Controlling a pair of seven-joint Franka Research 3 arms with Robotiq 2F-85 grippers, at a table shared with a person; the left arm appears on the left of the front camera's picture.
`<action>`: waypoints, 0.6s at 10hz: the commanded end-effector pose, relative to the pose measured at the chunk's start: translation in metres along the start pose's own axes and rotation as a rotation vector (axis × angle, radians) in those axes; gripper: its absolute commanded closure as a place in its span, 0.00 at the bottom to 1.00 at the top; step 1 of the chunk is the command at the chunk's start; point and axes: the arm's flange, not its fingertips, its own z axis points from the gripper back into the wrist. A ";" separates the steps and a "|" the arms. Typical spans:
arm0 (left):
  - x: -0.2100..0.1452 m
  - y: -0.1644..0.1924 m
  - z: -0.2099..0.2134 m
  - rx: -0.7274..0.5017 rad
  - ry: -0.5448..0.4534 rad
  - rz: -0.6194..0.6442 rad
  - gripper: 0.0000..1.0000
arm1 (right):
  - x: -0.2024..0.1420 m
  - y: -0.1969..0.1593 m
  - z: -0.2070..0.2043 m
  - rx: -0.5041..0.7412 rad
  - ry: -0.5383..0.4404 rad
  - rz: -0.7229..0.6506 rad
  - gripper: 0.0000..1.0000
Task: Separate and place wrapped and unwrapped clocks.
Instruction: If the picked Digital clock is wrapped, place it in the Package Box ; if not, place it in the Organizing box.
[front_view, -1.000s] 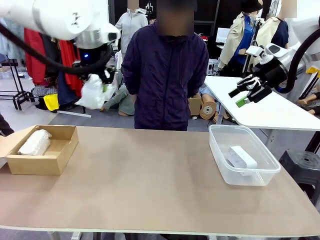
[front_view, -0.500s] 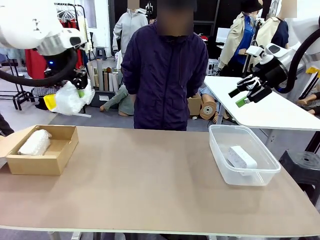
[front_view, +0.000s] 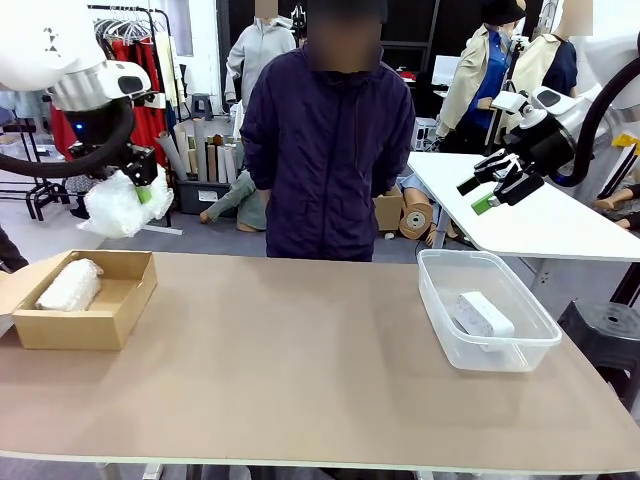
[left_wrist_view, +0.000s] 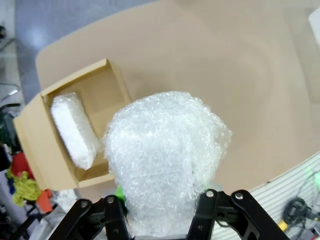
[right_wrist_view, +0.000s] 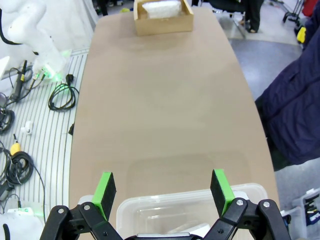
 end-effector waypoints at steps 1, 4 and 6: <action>-0.002 0.010 -0.006 0.010 0.014 -0.014 1.00 | 0.002 0.000 0.001 0.002 -0.002 0.003 0.00; 0.000 0.004 -0.007 0.003 0.013 -0.002 1.00 | 0.002 0.000 0.001 0.002 -0.002 0.003 0.00; 0.003 0.009 -0.035 0.025 0.004 -0.082 1.00 | 0.002 0.000 0.001 0.002 -0.002 0.003 0.00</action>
